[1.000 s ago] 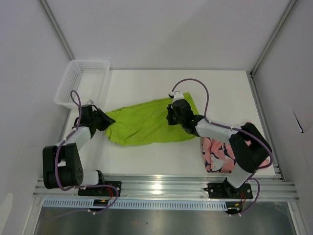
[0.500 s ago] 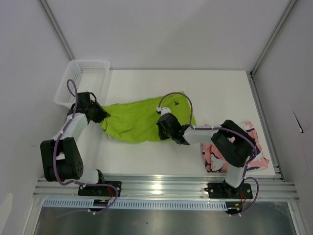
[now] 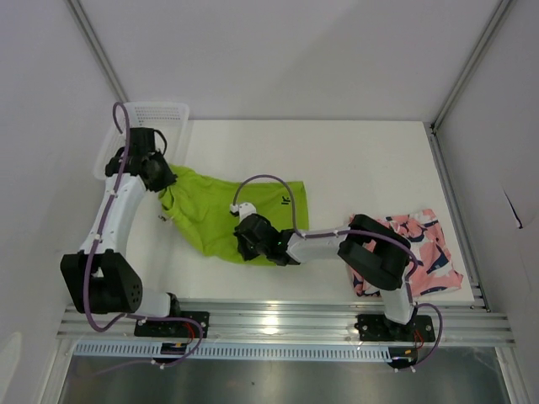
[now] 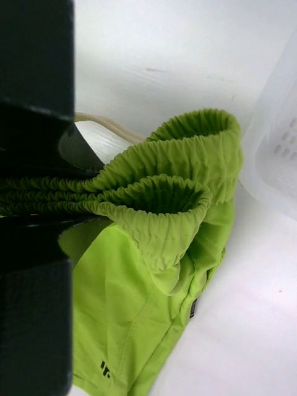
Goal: Fold and stack the shorts
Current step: Fold the shorts
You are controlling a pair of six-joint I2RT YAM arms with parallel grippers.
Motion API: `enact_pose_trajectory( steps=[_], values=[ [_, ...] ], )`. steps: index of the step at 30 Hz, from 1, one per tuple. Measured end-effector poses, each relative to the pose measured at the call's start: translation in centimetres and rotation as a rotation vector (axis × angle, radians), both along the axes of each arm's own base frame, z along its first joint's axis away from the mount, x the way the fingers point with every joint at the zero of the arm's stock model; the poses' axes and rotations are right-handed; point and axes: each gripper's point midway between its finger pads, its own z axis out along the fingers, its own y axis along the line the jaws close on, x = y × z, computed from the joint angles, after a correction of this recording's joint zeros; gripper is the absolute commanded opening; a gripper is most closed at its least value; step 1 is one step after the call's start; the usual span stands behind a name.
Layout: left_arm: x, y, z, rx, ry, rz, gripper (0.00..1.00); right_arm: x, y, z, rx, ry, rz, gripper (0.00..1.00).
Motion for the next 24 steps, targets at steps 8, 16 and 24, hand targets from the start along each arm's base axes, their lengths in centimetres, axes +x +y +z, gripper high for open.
enact_pose_trajectory(
  steps=[8, 16, 24],
  values=[
    [-1.2, -2.7, 0.5, 0.157, 0.064, -0.13, 0.0, -1.0, 1.5, 0.5, 0.042, 0.087, 0.054, 0.0],
    [-1.9, -4.0, 0.2, 0.273, 0.093, -0.189, 0.0, 4.2, -2.2, 5.8, 0.171, 0.168, -0.052, 0.0],
    [-2.2, -4.0, 0.6, 0.358, 0.098, -0.216, 0.0, 9.3, -9.2, 8.5, 0.198, 0.164, -0.224, 0.0]
  ],
)
